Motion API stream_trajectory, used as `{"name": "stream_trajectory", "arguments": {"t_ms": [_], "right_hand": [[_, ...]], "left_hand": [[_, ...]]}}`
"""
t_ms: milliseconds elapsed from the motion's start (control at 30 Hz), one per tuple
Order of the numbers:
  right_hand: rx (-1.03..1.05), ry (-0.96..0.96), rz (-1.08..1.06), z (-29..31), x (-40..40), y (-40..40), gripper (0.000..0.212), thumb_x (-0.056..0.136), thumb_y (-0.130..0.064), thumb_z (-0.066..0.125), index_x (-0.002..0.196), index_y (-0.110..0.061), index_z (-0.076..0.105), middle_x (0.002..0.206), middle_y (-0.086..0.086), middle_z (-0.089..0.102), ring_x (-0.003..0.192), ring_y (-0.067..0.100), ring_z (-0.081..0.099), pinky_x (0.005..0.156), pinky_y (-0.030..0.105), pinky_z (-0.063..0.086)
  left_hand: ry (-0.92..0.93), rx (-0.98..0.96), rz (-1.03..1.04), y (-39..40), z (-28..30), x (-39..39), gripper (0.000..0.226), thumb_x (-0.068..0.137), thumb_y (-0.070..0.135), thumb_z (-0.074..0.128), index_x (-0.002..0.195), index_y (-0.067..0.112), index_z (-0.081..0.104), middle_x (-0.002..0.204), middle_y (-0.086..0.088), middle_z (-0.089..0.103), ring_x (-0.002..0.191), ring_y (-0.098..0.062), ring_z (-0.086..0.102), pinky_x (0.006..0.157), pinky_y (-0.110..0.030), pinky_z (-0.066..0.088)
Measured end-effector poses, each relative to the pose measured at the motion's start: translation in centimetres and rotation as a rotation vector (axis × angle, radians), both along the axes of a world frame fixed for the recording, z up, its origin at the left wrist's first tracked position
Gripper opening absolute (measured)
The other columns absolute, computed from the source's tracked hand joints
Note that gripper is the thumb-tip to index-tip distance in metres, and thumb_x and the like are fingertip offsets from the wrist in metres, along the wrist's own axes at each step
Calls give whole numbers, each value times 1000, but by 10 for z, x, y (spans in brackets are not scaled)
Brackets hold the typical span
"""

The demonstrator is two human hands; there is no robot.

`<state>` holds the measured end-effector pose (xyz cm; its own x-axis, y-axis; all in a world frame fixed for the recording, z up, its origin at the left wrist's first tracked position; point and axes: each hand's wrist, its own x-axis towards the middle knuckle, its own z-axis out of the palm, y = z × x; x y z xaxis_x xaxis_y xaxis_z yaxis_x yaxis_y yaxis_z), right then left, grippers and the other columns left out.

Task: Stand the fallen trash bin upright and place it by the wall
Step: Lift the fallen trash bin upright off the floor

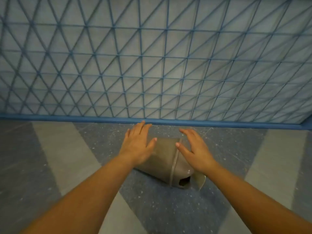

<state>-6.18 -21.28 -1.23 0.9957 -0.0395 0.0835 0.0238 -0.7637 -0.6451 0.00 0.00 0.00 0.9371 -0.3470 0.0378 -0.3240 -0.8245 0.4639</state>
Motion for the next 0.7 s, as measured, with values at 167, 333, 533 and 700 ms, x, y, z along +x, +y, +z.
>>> {"name": "stream_trajectory", "arguments": {"t_ms": [167,333,533,700], "right_hand": [[52,1,-152,-52,-12,-17,54,92,-40,50,141,-21,38,145,2,41,133,18,37,112,40,31],[219,117,-392,-103,-27,-45,53,94,-34,48,143,-17,36,149,8,36,136,21,34,110,33,26],[356,241,-565,-139,-42,-68,58,94,-33,49,145,-12,31,153,12,31,141,26,29,113,36,22],[491,386,-560,-150,-38,-72,61,96,-41,41,147,-12,27,156,12,27,142,27,28,114,39,21]], "left_hand": [[16,24,-87,-29,-54,-11,64,91,50,35,148,26,20,161,0,9,148,-17,4,118,-41,-1],[54,8,-147,-54,-92,-17,65,90,51,34,148,27,19,162,0,5,148,-16,-1,116,-41,-6],[123,69,-193,-84,-121,-23,70,90,51,36,150,26,10,162,0,-2,148,-17,-9,116,-42,-9],[205,80,-196,-102,-141,-28,72,94,44,32,152,21,-4,162,-1,-8,147,-17,-12,118,-38,-8]]}}
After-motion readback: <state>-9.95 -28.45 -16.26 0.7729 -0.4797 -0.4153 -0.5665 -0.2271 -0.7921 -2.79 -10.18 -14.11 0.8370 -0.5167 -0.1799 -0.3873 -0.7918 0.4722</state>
